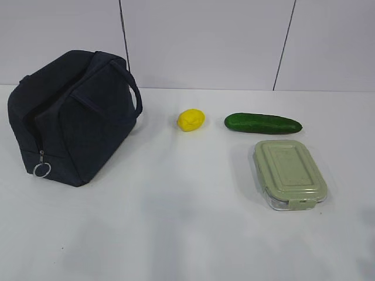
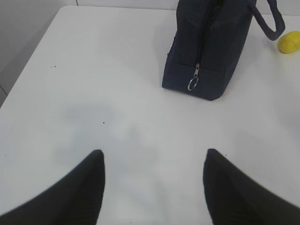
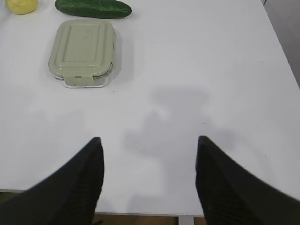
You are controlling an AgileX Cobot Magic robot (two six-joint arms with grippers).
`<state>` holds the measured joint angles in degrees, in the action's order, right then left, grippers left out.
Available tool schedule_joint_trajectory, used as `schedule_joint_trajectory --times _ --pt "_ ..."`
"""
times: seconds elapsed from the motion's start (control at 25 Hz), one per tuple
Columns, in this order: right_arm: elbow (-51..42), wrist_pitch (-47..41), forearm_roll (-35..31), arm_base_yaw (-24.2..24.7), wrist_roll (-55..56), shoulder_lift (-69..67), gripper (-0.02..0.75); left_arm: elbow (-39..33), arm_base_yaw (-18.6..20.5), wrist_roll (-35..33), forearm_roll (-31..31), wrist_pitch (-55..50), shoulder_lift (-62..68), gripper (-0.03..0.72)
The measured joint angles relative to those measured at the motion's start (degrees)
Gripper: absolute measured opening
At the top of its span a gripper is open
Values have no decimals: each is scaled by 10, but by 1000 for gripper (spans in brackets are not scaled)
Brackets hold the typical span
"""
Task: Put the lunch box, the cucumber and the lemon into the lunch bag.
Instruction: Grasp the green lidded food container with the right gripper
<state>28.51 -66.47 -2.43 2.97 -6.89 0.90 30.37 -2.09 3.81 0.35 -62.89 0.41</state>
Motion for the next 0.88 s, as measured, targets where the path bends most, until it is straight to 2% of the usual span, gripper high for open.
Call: schedule_joint_trajectory --times 0.36,0.4,0.88 --pt "0 0 0 0 0 0 489 0 0 0 0 0 0 465" --pt "0 0 0 0 0 0 509 0 0 0 0 0 0 465" --pt "0 2 0 0 0 0 496 0 0 0 0 0 0 465"
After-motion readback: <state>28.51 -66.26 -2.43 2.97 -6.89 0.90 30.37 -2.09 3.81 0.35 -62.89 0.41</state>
